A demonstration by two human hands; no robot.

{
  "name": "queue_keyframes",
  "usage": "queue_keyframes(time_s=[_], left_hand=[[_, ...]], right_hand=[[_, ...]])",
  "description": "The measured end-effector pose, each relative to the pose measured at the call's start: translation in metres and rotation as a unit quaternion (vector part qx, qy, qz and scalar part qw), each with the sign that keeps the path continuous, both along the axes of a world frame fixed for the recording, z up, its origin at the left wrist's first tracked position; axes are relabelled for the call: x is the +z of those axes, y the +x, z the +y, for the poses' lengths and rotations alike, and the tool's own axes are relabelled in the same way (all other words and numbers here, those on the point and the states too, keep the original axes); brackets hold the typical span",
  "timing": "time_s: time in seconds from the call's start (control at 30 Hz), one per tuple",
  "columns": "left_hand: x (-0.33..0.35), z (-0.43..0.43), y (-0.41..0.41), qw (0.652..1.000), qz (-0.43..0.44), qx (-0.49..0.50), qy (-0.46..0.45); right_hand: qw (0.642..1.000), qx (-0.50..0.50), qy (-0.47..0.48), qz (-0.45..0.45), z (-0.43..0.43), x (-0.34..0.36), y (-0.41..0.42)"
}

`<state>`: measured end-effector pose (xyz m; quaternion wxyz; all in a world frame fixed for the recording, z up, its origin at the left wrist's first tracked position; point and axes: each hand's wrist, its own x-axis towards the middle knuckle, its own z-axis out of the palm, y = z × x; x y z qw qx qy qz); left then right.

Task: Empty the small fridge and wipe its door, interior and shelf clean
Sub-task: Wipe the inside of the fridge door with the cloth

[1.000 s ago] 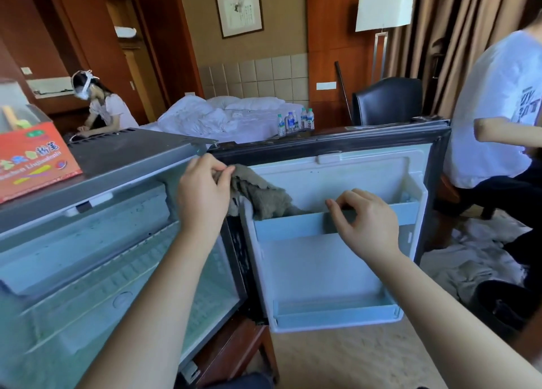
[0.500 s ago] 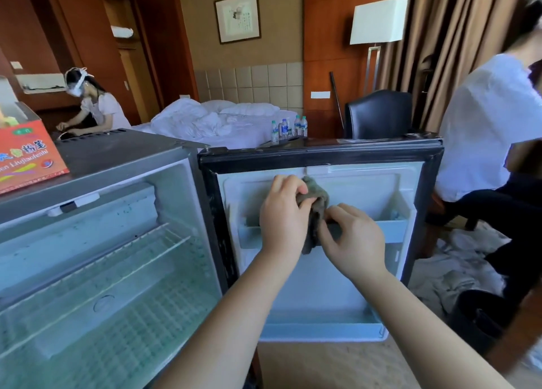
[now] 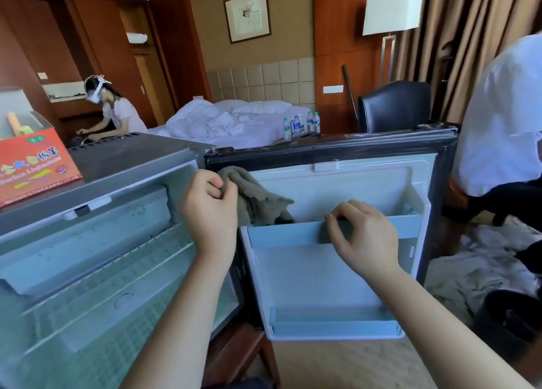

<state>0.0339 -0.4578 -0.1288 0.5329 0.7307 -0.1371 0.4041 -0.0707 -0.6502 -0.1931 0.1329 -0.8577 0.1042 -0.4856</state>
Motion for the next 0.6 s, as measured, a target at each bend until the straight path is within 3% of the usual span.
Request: queue_keyframes(time_s=[0.23, 0.6], left_hand=[[0.018, 0.062, 0.022, 0.999, -0.014, 0.033, 0.003], [-0.015, 0.002, 0.023, 0.983, -0.112, -0.065, 0.128]], right_hand=[[0.998, -0.058, 0.017, -0.002, 0.007, 0.003, 0.012], [0.998, -0.064, -0.016, 0.019, 0.007, 0.004, 0.008]])
